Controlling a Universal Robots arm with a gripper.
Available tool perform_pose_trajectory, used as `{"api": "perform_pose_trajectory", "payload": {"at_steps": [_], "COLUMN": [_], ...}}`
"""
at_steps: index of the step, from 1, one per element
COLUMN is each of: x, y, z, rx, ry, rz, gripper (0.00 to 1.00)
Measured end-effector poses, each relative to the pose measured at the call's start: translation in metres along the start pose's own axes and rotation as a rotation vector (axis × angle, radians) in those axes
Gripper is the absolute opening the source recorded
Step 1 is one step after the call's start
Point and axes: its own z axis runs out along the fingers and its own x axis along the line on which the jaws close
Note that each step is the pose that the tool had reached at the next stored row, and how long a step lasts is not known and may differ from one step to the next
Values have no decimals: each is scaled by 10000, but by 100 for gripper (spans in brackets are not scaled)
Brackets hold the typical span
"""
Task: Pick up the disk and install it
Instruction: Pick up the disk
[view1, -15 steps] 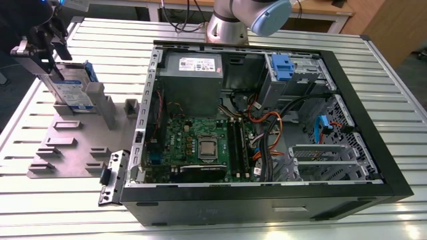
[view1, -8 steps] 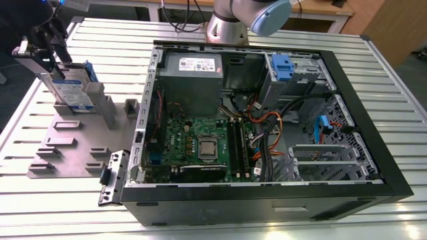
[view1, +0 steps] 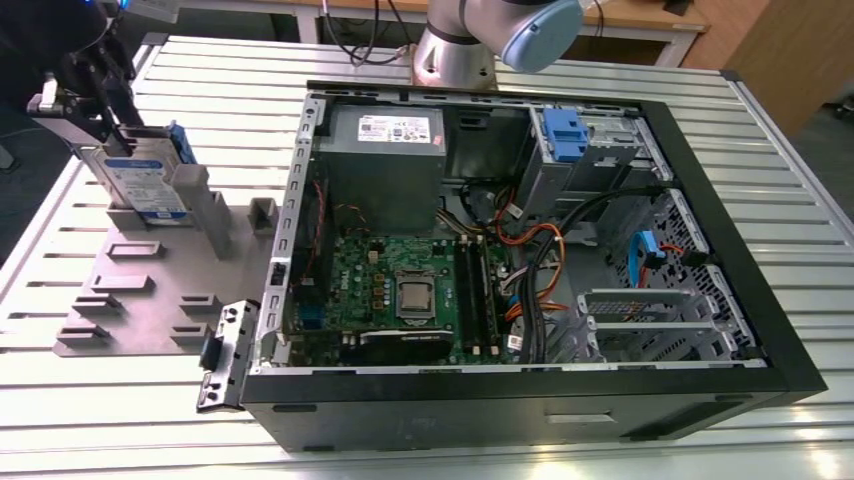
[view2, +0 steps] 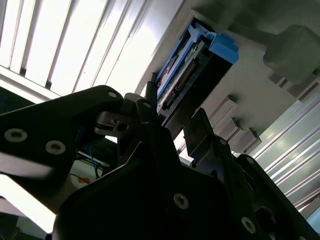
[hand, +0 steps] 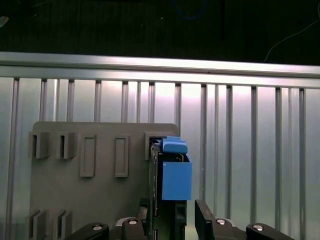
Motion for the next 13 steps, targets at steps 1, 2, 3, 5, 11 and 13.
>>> {"api": "perform_pose_trajectory", "payload": {"at_steps": [1, 2, 3, 5, 11, 13], "x": [0, -1, -1, -2, 11, 12], "y": [0, -1, -1, -5, -9, -10], "z": [0, 0, 0, 0, 13, 16], "rx": [1, 1, 1, 0, 1, -1], "ry": [0, 0, 0, 0, 0, 1], "rz": [0, 0, 0, 1, 1, 1], "gripper": [48, 48, 48, 48, 48, 48]}}
